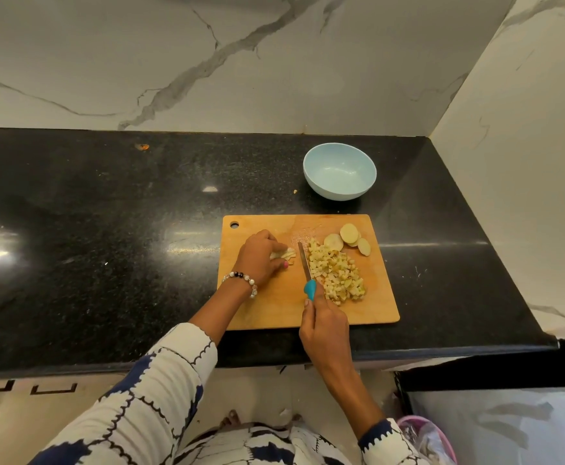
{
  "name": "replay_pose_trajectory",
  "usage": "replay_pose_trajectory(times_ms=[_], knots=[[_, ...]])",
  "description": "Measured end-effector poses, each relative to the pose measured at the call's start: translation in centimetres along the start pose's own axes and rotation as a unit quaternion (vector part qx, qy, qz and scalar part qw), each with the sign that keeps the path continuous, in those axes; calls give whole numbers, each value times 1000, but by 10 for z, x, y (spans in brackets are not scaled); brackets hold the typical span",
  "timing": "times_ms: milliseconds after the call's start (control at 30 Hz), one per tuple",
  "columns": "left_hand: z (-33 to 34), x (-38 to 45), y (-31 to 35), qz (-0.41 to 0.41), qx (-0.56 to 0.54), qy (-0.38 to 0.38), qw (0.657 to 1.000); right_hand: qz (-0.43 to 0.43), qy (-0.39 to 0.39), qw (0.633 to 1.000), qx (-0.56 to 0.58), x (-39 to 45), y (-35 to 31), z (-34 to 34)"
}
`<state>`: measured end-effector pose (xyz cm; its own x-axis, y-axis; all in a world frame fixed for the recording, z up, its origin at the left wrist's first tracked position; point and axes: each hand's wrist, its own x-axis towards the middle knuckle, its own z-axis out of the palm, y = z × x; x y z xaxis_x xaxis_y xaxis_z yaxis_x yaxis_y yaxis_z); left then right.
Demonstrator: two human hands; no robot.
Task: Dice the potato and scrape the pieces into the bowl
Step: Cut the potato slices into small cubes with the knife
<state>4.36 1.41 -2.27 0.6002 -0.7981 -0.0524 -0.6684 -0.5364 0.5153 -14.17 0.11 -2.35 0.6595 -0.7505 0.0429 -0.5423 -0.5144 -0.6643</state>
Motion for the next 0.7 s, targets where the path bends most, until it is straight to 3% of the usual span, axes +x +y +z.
replay_pose_trajectory(times_ms=[300, 700], knots=[[-5, 2, 0, -14, 41, -13, 999, -12, -16, 999, -32, 2, -1, -5], [-3, -6, 2, -109, -63, 19, 992, -28, -35, 998, -44, -5, -7, 1]])
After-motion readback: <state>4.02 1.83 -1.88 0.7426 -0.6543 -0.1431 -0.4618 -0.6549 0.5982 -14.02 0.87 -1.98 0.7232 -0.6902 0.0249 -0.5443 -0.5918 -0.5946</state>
